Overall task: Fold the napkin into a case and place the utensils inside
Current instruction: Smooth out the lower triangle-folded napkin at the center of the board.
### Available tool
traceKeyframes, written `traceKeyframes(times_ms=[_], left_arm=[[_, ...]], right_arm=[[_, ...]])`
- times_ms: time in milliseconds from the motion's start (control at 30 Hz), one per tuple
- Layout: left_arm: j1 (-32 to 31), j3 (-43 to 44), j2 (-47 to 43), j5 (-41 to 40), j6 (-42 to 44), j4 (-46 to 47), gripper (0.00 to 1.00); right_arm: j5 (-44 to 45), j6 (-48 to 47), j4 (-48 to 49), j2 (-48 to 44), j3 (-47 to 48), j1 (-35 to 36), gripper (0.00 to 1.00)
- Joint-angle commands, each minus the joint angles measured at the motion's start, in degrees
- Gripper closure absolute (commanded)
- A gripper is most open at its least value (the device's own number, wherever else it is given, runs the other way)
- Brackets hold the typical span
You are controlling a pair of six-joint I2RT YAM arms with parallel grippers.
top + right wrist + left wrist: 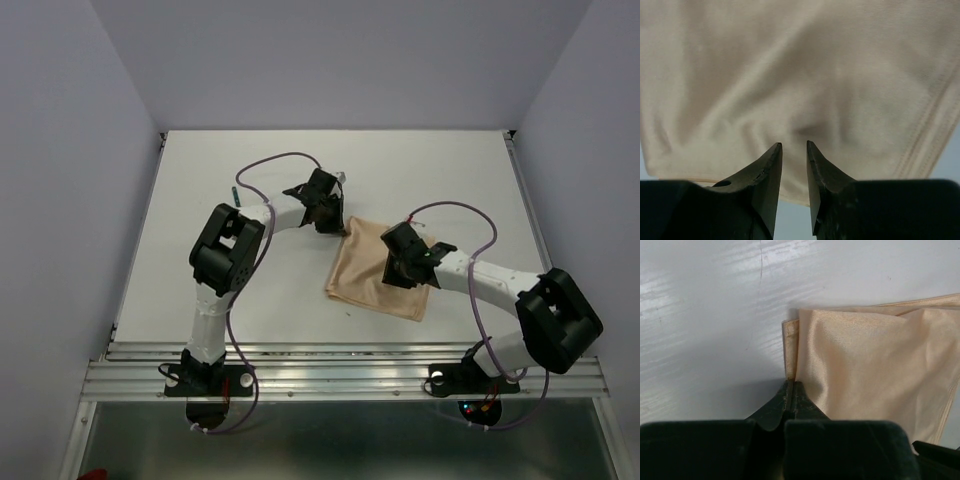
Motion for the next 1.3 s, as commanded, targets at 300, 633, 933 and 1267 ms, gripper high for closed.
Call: traceKeyframes(times_ms=[300, 633, 933, 1267], left_arm=[[-1.0, -17.5, -14.0, 3.8, -2.2, 5.4, 1.00], [-0.5, -18.2, -19.7, 0.1, -1.9, 3.1, 1.00], [0.7, -16.6, -16.3, -0.5, -2.6, 3.5, 1.00], [1.1, -14.0, -11.4, 0.8, -3.9, 5.4, 1.00]], right_arm=[[9.1, -4.8, -3.5, -1.8, -2.5, -9.5, 0.68], [6.5, -10.3, -2.4, -2.3, 5.3, -9.5, 0.68], [5.0, -4.2, -4.1, -4.2, 6.2, 0.2, 0.64], [4.9, 0.3, -2.8, 0.0, 9.2, 9.5, 0.61]])
